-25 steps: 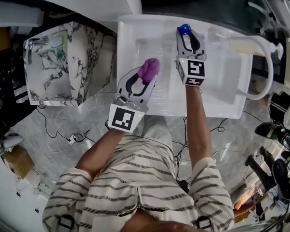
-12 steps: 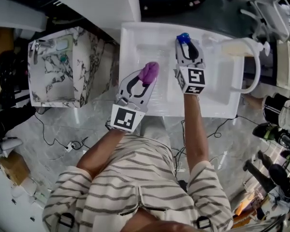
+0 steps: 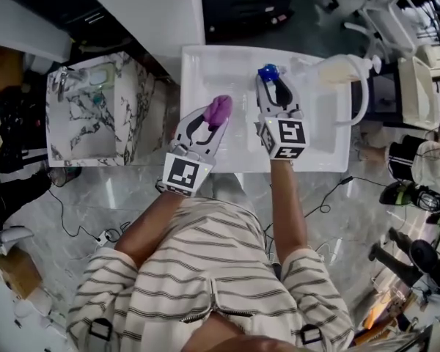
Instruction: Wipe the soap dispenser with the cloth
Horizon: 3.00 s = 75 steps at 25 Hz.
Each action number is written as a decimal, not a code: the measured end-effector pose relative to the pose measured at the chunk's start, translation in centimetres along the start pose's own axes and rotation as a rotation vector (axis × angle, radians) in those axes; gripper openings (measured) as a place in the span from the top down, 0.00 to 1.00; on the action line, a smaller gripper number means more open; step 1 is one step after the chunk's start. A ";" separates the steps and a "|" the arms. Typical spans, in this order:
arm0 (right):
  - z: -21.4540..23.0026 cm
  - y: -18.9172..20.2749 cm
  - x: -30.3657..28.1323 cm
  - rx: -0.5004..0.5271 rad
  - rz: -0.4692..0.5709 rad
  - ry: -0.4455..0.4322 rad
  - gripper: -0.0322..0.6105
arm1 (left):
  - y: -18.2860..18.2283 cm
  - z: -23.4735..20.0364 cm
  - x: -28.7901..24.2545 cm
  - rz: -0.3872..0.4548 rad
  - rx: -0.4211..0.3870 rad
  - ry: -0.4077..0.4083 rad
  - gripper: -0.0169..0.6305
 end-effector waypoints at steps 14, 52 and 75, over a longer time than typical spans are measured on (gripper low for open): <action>-6.0 -4.4 6.2 -0.019 0.027 -0.010 0.75 | -3.0 1.8 3.1 0.047 -0.014 0.089 0.78; -8.6 -6.1 9.0 0.024 0.034 0.011 0.75 | -2.8 6.9 2.4 0.076 -0.088 0.281 0.78; -8.9 -6.7 11.0 0.040 0.047 0.024 0.75 | -1.1 10.4 0.4 0.047 -0.131 0.373 0.78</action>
Point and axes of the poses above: the fingertips, and each gripper's own axes: x backward along the fingers, z to its right, y out of its underside, the point moved 3 cm from there along x, backward along the fingers, and after that the axes turned 5 degrees about -y, right-handed, at the moved point
